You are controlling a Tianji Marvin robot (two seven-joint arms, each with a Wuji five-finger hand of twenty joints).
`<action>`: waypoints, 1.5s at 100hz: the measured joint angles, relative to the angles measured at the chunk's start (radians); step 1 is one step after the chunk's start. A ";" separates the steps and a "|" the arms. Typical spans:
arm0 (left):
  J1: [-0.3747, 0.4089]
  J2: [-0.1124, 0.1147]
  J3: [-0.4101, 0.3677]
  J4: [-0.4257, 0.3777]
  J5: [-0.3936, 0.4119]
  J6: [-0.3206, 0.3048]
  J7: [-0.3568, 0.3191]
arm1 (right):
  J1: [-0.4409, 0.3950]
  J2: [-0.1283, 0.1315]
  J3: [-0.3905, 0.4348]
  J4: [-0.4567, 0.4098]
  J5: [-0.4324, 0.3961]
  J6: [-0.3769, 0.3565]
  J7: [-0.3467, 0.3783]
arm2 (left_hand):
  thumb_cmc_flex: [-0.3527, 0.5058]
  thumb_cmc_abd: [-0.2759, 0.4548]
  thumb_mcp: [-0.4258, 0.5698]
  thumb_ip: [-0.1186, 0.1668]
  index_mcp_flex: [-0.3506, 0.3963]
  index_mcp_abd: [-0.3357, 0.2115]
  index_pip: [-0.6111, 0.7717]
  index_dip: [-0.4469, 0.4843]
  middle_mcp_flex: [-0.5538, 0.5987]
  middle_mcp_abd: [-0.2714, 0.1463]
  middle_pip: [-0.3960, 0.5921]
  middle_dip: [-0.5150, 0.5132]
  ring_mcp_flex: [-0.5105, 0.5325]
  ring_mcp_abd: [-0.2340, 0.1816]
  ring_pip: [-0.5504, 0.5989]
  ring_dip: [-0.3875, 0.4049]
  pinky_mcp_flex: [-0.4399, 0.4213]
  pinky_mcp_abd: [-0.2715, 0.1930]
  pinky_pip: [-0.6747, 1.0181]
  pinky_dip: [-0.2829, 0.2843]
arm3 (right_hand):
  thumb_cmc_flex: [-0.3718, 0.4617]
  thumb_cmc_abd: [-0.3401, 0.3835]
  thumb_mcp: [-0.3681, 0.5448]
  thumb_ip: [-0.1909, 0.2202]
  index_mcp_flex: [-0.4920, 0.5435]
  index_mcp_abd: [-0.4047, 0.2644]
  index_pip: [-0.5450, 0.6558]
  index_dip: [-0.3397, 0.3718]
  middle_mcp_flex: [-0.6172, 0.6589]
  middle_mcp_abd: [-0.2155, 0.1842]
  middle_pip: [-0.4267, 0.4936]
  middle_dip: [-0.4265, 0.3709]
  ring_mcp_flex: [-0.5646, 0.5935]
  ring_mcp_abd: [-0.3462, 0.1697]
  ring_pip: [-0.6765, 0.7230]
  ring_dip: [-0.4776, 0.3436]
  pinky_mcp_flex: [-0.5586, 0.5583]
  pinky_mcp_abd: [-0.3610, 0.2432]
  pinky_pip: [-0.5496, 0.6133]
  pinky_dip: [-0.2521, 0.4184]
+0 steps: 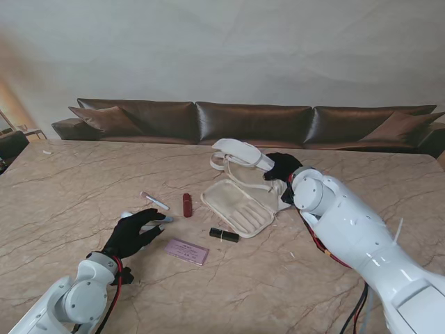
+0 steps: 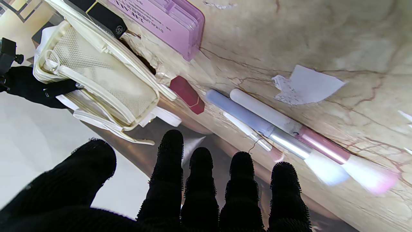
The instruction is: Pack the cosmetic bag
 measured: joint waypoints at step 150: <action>-0.142 0.074 0.280 0.082 0.464 0.030 0.017 | 0.015 -0.009 -0.034 0.037 0.026 -0.062 -0.008 | 0.150 -0.375 0.483 -0.138 -0.159 -0.042 0.186 0.111 -0.266 -0.015 -0.129 0.247 -0.253 0.029 -0.062 0.271 -0.035 -0.068 -0.443 0.024 | 0.000 0.000 0.000 0.000 0.016 0.000 0.010 0.000 0.001 0.000 -0.001 0.012 0.000 0.003 0.025 0.037 -0.004 0.003 0.041 0.025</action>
